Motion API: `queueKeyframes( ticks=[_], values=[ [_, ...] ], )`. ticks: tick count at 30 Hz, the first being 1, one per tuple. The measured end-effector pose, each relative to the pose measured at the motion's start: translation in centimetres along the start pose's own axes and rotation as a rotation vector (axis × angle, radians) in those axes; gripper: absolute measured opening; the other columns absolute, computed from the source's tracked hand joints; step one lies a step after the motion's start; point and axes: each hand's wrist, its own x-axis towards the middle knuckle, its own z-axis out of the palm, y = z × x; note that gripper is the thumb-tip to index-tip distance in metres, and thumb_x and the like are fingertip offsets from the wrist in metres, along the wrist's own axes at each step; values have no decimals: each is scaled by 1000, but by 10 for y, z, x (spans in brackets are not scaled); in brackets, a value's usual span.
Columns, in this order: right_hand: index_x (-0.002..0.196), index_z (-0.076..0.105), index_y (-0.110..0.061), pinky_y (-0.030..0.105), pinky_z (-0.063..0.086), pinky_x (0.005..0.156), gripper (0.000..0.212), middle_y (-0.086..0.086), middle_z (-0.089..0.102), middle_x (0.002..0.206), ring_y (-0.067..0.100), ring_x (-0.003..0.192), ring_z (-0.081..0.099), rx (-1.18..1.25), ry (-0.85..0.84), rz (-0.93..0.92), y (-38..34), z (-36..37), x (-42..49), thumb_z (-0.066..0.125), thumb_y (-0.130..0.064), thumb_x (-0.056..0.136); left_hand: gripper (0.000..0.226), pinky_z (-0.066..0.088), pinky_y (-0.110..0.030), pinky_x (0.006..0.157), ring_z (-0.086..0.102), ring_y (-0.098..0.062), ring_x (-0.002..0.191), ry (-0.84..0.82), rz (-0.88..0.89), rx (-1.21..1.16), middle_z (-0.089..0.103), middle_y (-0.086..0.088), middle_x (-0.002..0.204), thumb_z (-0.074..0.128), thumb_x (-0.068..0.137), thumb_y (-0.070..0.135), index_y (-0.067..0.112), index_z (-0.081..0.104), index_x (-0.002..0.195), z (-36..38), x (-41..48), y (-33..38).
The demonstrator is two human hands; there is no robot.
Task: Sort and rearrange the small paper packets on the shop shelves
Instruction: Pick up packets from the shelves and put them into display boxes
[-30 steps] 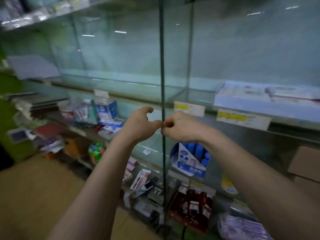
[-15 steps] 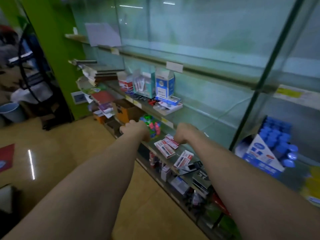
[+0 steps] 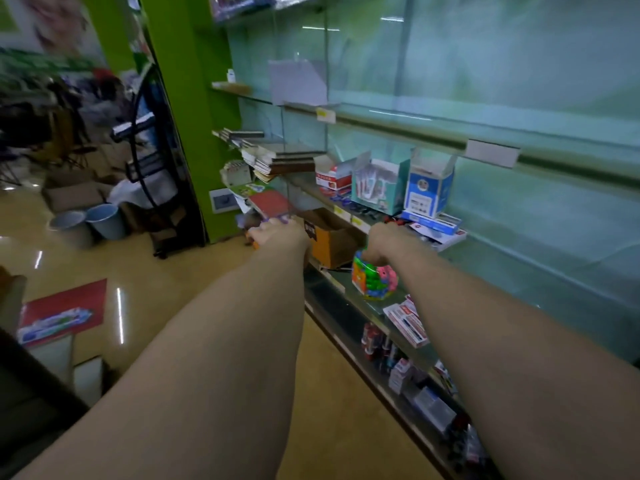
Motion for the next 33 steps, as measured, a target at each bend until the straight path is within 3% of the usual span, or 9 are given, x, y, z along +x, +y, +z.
queueKeyframes(
  ticks=[3,7,12,17,23,28,33],
  values=[
    [113,55,-10,44,48,93,32,15,55,115,31,105,55,-8,48,-50,-30,-11,16,60,-28,87,78,21,-51,109,26,-38,136,38,-34,-29,26,-19,148,64,87,33,18,20,149,-15,19,-20],
    [113,54,-10,43,46,95,31,14,54,116,30,107,54,-7,120,-104,-58,-26,43,60,-28,88,76,23,-51,107,28,-38,135,101,-63,-21,28,-19,146,64,87,32,18,21,148,-36,46,-37],
    [119,55,-8,38,47,89,33,16,55,120,31,108,55,-34,247,-147,-79,-48,90,56,-24,90,75,25,-50,106,34,-36,131,184,-68,11,34,-19,141,68,83,28,17,26,144,-67,88,-40],
    [119,55,-9,38,47,87,41,14,55,117,30,104,54,-29,306,-156,-99,-71,145,63,-33,87,86,26,-48,105,32,-36,133,250,-35,15,31,-18,145,71,80,29,19,19,148,-96,142,-33],
    [126,51,-9,38,43,90,44,15,50,129,32,116,50,-23,351,-187,-119,-116,219,59,-31,88,81,25,-51,107,33,-36,134,322,25,-6,33,-17,145,71,80,35,21,25,145,-138,216,-2],
    [131,50,-9,36,43,93,48,14,48,134,31,120,49,-42,407,-173,-121,-149,277,60,-29,89,70,24,-49,107,32,-35,134,381,69,10,32,-16,143,60,86,25,21,24,146,-170,272,19],
    [135,44,-7,38,41,96,53,16,44,137,33,123,46,-55,404,-164,-120,-166,322,58,-30,90,76,23,-54,108,32,-36,134,398,84,32,32,-17,144,61,85,28,20,19,148,-192,318,29]
  ],
)
